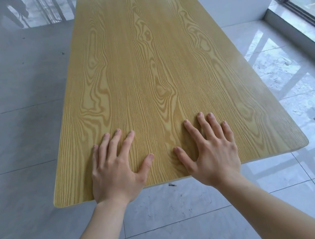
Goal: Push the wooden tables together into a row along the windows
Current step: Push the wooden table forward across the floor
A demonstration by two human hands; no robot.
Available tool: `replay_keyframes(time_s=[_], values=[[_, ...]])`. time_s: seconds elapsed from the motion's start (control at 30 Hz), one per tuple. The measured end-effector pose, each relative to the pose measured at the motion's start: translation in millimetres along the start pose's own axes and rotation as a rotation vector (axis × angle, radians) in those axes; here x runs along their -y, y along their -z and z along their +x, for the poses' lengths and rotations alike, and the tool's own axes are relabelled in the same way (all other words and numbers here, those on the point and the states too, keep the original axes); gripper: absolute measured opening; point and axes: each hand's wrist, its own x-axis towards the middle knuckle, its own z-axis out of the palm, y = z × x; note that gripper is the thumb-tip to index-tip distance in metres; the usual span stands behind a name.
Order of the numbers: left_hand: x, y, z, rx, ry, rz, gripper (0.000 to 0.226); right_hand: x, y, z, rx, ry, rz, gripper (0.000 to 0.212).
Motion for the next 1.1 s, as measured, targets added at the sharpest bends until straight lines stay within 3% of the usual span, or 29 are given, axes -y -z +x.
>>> replay_keyframes(time_s=[0.43, 0.67, 0.83, 1.1], values=[[3, 0, -1, 0.029, 0.002, -0.004, 0.081, 1, -1, -1, 0.002, -0.003, 0.030, 0.081], [5, 8, -1, 0.090, -0.022, -0.074, 0.092, 11, 16, -2, 0.144, -0.033, -0.010, 0.084], [29, 54, 12, 0.156, -0.119, -0.213, 0.090, 77, 59, 6, 0.117, -0.112, 0.023, 0.084], [148, 196, 138, 0.087, -0.110, -0.199, 0.096, 219, 133, 105, 0.093, -0.209, 0.070, 0.086]])
